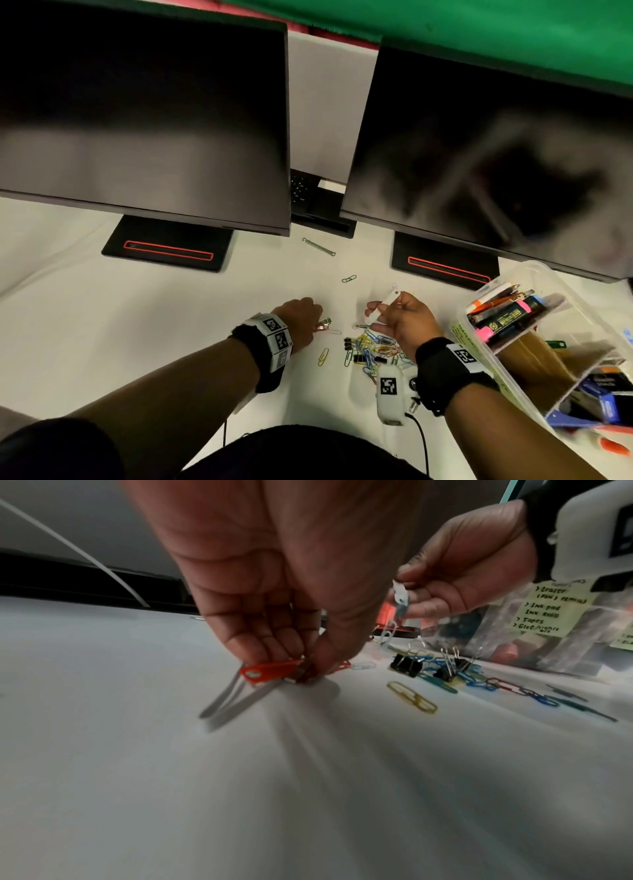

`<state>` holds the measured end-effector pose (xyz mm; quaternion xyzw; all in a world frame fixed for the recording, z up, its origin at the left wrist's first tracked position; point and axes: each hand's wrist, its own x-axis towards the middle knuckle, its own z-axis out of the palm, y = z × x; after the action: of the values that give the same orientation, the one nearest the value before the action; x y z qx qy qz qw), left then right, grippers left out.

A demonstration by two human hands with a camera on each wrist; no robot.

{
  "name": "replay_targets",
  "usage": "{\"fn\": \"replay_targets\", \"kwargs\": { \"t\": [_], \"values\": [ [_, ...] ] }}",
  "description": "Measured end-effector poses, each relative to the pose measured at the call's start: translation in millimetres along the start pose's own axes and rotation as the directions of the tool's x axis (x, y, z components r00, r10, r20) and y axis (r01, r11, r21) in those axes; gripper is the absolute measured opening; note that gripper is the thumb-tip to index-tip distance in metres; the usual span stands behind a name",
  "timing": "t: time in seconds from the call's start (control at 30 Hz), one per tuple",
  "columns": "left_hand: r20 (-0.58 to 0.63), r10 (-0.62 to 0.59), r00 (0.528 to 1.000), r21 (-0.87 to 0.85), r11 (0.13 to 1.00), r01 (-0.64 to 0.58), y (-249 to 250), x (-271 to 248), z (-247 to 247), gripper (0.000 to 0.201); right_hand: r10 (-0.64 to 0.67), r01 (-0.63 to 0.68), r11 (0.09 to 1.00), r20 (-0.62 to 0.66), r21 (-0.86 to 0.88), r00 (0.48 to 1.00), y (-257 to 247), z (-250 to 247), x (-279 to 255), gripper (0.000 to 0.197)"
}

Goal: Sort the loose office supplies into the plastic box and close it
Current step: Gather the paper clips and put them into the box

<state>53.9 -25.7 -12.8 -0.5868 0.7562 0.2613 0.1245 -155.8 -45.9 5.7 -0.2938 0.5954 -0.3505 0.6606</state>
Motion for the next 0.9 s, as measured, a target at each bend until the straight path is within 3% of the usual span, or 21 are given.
{"fn": "replay_targets", "kwargs": {
  "t": [0.17, 0.3, 0.37, 0.43, 0.53, 0.63, 0.73, 0.9],
  "values": [
    [0.016, 0.007, 1.0, -0.091, 0.996, -0.005, -1.9, 1.3, -9.0, 0.027, -0.001, -0.001, 0.994, 0.021, 0.109, 1.0, -2.3, -0.3, -0.9, 0.033],
    [-0.052, 0.024, 0.998, -0.193, 0.981, -0.034, -0.7, 0.4, -13.1, 0.026, 0.005, 0.001, 0.986, -0.033, 0.164, 0.999, -6.3, 3.2, -4.1, 0.029],
    [-0.098, 0.003, 0.995, -0.276, 0.961, -0.031, 0.3, -1.3, -15.3, 0.03, 0.017, -0.012, 0.999, -0.111, 0.044, 0.994, -8.2, 6.6, -1.1, 0.027],
    [-0.13, -0.023, 0.991, -0.348, 0.937, -0.024, 1.1, -2.8, -18.6, 0.035, -0.015, -0.028, 0.967, -0.165, -0.254, 0.986, -10.8, 10.5, 6.2, 0.023],
    [-0.15, -0.062, 0.987, -0.38, 0.925, 0.001, -3.2, -7.2, -20.9, 0.037, -0.127, 0.026, 0.769, -0.113, -0.638, 0.985, -16.8, 24.5, 20.4, 0.01],
    [-0.133, -0.099, 0.986, -0.377, 0.925, 0.042, -15.0, -17.9, -22.3, 0.03, -0.199, 0.131, 0.5, 0.034, -0.856, 0.979, -24.2, 47.3, 38.1, 0.025],
    [-0.121, -0.131, 0.984, -0.384, 0.92, 0.076, -30.9, -33.8, -26.5, 0.026, -0.184, 0.223, 0.238, 0.182, -0.945, 0.966, -32.8, 76.4, 55.8, 0.04],
    [-0.134, -0.213, 0.968, -0.413, 0.9, 0.14, -52.9, -54.2, -31.5, 0.028, -0.122, 0.276, 0.029, 0.27, -0.961, 0.955, -30.8, 114.3, 88.6, 0.054]
  ]
}}
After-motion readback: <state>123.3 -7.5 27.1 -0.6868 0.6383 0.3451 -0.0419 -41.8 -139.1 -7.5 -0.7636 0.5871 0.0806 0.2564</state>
